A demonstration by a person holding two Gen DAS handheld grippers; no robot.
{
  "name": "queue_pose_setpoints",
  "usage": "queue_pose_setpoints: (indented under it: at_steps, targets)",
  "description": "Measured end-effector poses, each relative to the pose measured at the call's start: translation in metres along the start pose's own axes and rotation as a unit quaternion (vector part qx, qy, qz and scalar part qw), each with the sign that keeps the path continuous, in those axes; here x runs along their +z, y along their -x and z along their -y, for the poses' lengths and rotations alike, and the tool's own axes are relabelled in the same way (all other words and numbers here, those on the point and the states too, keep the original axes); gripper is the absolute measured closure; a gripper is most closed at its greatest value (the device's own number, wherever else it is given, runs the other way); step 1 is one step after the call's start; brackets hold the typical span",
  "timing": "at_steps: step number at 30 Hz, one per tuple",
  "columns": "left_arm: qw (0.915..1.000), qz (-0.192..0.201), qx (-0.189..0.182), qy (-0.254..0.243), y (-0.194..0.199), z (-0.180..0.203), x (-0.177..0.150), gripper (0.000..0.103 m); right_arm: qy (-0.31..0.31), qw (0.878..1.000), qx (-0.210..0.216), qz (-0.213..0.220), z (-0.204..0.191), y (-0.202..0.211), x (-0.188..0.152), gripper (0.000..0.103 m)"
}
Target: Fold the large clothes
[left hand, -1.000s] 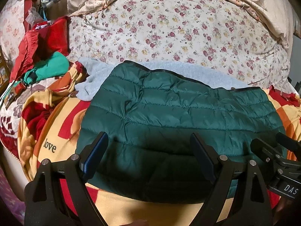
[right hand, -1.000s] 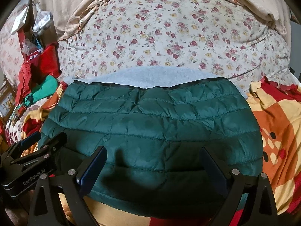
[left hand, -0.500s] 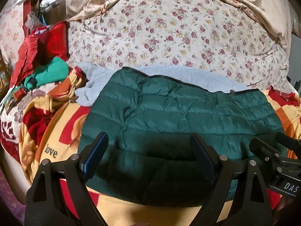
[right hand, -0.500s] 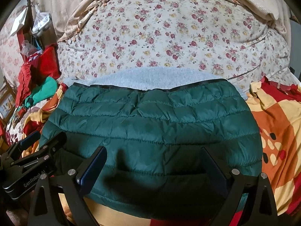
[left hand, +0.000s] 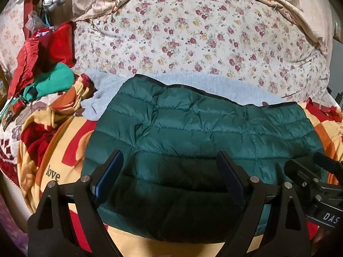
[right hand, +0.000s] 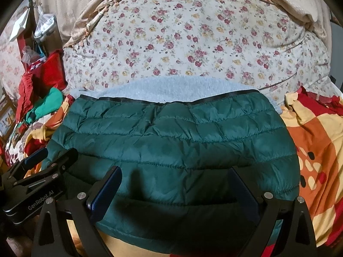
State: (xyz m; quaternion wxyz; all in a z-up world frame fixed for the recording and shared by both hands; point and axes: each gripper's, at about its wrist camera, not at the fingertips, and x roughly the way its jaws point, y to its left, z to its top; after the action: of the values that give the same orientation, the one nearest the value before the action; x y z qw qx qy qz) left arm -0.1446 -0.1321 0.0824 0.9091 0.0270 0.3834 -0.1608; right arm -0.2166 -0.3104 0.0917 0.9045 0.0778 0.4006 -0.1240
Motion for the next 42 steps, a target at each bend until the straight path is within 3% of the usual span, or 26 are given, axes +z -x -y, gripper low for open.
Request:
queue_pose_setpoints:
  at_steps: [42]
  targets:
    - [1.0, 0.003, -0.004, -0.006, -0.006, 0.009, 0.011, 0.015, -0.001, 1.0, 0.0, -0.006, 0.003, -0.01, 0.008, 0.005]
